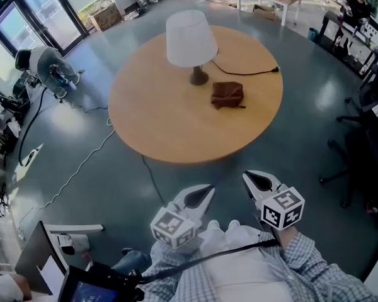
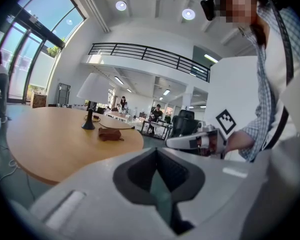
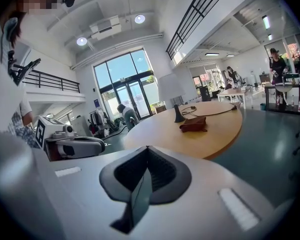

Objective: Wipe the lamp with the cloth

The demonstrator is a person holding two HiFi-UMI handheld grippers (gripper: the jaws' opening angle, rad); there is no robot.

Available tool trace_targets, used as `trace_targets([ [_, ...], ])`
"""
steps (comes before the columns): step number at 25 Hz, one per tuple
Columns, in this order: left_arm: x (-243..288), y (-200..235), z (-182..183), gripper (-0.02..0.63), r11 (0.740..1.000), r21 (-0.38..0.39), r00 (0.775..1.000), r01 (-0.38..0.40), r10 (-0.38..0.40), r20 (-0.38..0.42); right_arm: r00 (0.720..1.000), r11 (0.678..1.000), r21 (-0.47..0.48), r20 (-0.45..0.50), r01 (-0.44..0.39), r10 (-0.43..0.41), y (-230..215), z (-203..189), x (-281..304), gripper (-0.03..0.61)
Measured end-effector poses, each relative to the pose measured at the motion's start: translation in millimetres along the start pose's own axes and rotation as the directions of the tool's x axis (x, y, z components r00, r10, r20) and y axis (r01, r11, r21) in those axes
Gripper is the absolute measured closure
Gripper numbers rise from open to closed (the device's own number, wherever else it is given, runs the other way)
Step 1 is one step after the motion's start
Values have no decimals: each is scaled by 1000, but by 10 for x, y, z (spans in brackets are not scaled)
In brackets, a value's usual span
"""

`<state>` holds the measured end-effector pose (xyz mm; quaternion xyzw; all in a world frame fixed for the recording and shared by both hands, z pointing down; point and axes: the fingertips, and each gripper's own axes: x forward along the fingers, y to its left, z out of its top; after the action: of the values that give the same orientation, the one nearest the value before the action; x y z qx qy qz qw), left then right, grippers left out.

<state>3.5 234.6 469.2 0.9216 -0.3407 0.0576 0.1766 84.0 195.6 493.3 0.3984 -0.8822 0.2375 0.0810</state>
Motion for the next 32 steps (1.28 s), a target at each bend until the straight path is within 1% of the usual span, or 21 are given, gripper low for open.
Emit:
trace_targets([
  [3, 42, -17, 15, 609, 1000, 5, 1000, -23, 23, 9, 1000, 1000, -3, 16, -16, 16, -73, 23, -93, 575],
  [7, 43, -17, 101, 609, 998, -9, 997, -61, 61, 50, 1000, 1000, -17, 17, -26, 26, -142, 87, -167, 575],
  [12, 53, -33, 83, 609, 995, -25, 993, -100, 101, 65, 1000, 1000, -8, 6, -7, 7, -303, 55, -278, 575],
  [16, 113, -4, 90, 609, 994, -22, 993, -106, 107, 59, 1000, 1000, 19, 1, 17, -17, -458, 29, -310, 575],
  [19, 159, 61, 117, 609, 994, -17, 993, -104, 105, 54, 1000, 999, 28, -1, 18, -18, -515, 36, -224, 575],
  [24, 288, 308, 180, 609, 995, -10, 993, -98, 98, 62, 1000, 1000, 22, -3, 8, -8, -557, 110, 51, 575],
  [29, 435, 729, 316, 609, 995, -27, 993, -92, 93, 78, 1000, 1000, 15, -4, 23, -23, -692, 290, 401, 575],
  [32, 552, 1008, 359, 609, 997, -37, 996, -72, 74, 58, 999, 999, 26, -4, 44, -44, -820, 453, 707, 575],
])
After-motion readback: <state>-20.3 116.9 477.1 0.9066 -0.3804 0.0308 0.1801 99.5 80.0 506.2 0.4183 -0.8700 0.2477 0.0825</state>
